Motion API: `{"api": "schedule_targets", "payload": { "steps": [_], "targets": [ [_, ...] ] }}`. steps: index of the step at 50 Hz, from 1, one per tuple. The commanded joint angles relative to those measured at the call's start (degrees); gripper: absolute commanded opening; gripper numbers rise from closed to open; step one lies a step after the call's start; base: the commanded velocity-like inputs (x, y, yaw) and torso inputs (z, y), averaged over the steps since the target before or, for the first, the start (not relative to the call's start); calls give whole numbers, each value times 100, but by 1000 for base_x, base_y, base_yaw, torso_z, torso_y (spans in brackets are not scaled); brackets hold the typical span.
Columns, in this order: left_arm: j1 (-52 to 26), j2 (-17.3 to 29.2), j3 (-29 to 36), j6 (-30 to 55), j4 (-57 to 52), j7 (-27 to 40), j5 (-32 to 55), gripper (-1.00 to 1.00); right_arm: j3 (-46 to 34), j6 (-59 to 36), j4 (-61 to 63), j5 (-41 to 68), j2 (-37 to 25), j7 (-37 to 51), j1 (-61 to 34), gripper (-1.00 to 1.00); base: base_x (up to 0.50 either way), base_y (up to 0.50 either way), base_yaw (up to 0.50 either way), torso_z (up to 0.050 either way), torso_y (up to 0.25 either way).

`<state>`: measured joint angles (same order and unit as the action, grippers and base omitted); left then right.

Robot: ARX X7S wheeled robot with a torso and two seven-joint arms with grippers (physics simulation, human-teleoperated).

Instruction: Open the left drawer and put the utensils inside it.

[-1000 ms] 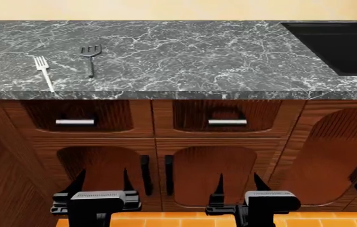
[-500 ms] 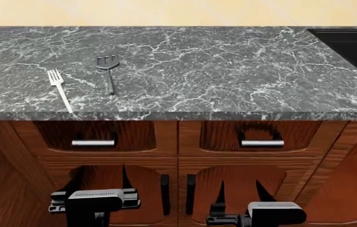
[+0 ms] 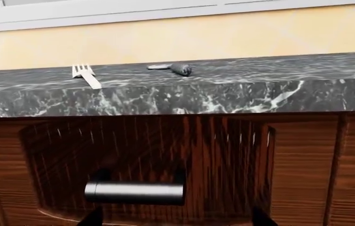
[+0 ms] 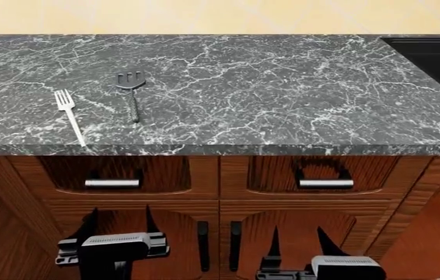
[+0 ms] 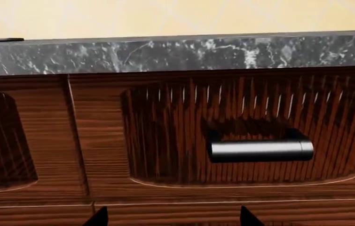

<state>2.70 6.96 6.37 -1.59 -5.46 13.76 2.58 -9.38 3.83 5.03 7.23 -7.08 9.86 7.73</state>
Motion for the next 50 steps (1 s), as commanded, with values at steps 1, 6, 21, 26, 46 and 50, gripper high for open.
{"api": "schedule_targets", "payload": {
  "steps": [1, 6, 21, 26, 46, 50],
  "targets": [
    [3, -10, -3, -21, -4, -40, 1, 100, 8, -3, -27, -33, 15, -8, -19, 100, 0, 0, 0, 0, 0],
    [31, -369, -480, -13, 10, -418, -213, 100, 405, -119, 46, -338, 389, -456, 46, 100, 0, 0, 0, 0, 0],
    [-72, -248, -245, -16, 137, -294, -202, 100, 277, -131, 85, -278, 244, -280, 24, 100, 57, 0, 0, 0, 0],
    [-73, -219, -209, -43, 159, -252, -165, 100, 239, -83, 57, -275, 211, -227, 23, 100, 202, 11, 0, 0, 0],
    [-108, -108, -103, -18, 220, -63, -23, 100, 109, 28, 4, -117, 89, -96, 11, 100, 130, 18, 0, 0, 0],
    [-103, -80, -65, -37, 213, -36, -16, 100, 82, 57, -22, -97, 68, -74, 1, 100, 0, 0, 0, 0, 0]
  ]
}}
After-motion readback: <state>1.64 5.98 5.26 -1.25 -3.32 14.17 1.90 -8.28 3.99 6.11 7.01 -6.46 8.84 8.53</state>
